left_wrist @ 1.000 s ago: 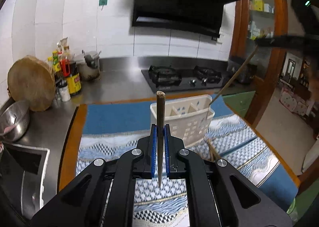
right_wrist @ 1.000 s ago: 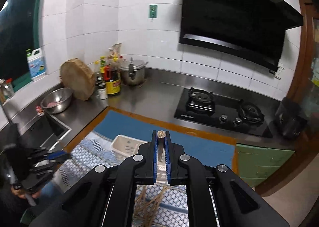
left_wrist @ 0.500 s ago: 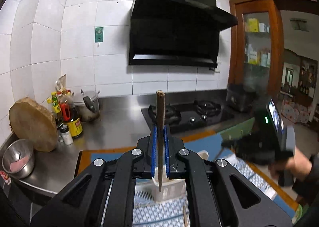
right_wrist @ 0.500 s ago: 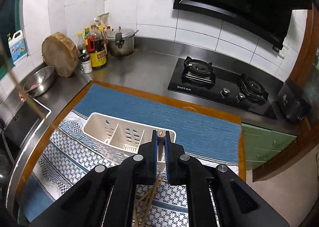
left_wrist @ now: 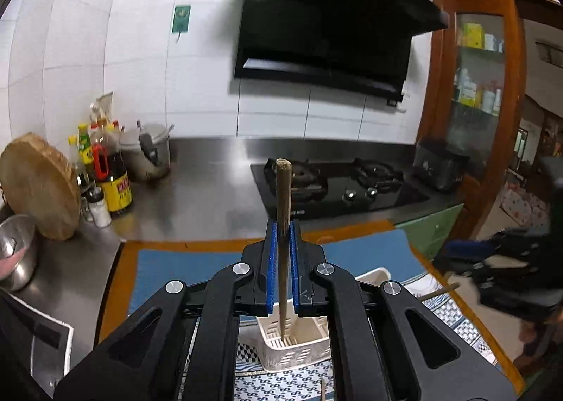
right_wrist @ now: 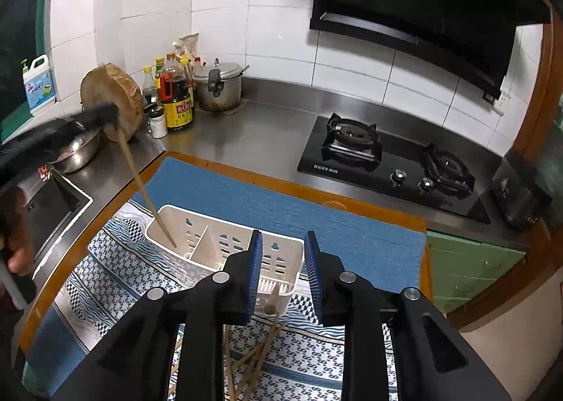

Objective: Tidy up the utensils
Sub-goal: 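Lower the chopstick into the holder and open the left tool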

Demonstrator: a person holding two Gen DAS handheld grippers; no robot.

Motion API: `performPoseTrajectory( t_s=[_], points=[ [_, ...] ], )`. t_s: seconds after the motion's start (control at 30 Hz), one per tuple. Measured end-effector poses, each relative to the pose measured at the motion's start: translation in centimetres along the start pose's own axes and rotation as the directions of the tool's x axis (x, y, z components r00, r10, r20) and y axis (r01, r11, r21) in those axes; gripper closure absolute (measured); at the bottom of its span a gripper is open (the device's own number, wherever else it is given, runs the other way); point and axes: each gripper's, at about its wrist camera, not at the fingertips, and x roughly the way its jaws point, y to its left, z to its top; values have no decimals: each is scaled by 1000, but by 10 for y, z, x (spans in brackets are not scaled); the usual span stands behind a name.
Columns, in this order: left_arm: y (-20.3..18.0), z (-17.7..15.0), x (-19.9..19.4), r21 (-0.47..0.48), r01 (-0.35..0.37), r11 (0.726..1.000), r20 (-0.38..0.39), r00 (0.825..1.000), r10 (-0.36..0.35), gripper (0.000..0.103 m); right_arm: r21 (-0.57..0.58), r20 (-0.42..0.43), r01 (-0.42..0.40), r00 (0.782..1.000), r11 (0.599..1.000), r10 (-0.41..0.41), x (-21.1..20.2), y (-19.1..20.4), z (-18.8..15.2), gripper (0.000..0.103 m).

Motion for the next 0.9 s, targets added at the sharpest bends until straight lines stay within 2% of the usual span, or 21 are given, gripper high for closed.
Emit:
performPoseTrajectory(
  t_s=[0.2,0.37,0.67,0.83,0.9],
  points=[
    [5,-15,9,-15,-7,1000,-36,999,6,95,24,51,-19,999,1000,18,-26,-5,-28,67],
    [3,-17,0,-12,-14,1000,-30,999,14,93,53,55,-47,998,997,44,-44,-6,-76,67],
    [5,-31,-53,-13,4,1000,-1,1000,-4,93,103,-75,-110,990,989,118,-40,13,-187,67],
    [8,-57,-83,-20,14,1000,-9,1000,-15,93,85,-153,-129,978,988,141,-29,33,-234,68],
    [7,-71,-92,-19,31,999,-22,999,-32,93,66,-172,-126,976,990,136,-25,40,-245,73]
  ],
)
